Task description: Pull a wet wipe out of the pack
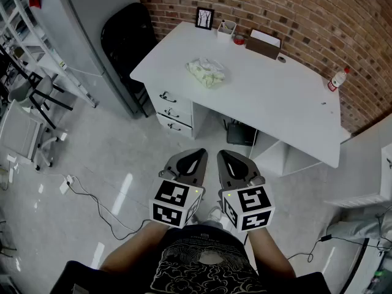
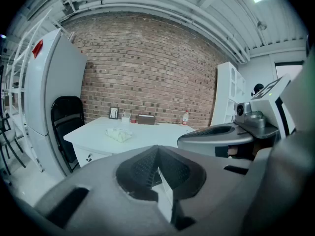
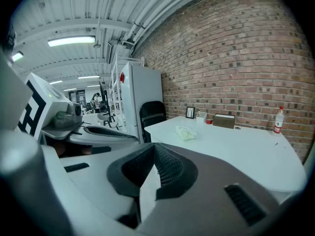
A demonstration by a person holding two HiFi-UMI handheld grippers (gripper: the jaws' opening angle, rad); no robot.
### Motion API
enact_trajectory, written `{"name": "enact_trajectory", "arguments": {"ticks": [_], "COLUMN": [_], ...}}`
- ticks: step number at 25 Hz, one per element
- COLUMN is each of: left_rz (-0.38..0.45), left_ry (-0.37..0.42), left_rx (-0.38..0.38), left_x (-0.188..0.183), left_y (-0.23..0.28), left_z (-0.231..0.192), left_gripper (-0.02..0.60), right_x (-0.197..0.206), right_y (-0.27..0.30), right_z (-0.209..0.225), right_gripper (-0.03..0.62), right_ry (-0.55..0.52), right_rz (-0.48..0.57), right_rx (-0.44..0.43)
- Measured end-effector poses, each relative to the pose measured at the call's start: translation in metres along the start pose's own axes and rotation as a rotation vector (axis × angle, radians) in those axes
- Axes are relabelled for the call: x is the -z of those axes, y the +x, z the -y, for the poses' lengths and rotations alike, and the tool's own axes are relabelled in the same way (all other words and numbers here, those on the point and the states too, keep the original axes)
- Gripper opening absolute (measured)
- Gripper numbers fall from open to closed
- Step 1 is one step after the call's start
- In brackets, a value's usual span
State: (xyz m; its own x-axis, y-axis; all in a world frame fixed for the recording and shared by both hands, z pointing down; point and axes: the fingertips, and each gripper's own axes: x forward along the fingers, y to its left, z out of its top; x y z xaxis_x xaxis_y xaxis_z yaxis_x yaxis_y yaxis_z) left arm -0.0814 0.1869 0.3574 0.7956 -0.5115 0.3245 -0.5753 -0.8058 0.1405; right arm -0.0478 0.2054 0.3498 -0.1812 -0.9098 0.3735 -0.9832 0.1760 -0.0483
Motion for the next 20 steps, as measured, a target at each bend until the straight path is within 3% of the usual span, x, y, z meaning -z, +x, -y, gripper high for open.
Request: {"name": "enact_trajectory", "arguments": {"ticks": [20], "left_rz": [-0.013], "left_ry": [0.018], "left_rx": [0.042], "left_x": [0.009], "left_y": [-0.019], "left_z": [-0.031], "left_gripper": [0.012], "right_x": [-0.002], "right_y": [0.017], "right_z": [-0.037], "right_gripper": [0.018], "right_ry": [-0.007], "right_rz": [0.0], "right_rx": [0.027]}}
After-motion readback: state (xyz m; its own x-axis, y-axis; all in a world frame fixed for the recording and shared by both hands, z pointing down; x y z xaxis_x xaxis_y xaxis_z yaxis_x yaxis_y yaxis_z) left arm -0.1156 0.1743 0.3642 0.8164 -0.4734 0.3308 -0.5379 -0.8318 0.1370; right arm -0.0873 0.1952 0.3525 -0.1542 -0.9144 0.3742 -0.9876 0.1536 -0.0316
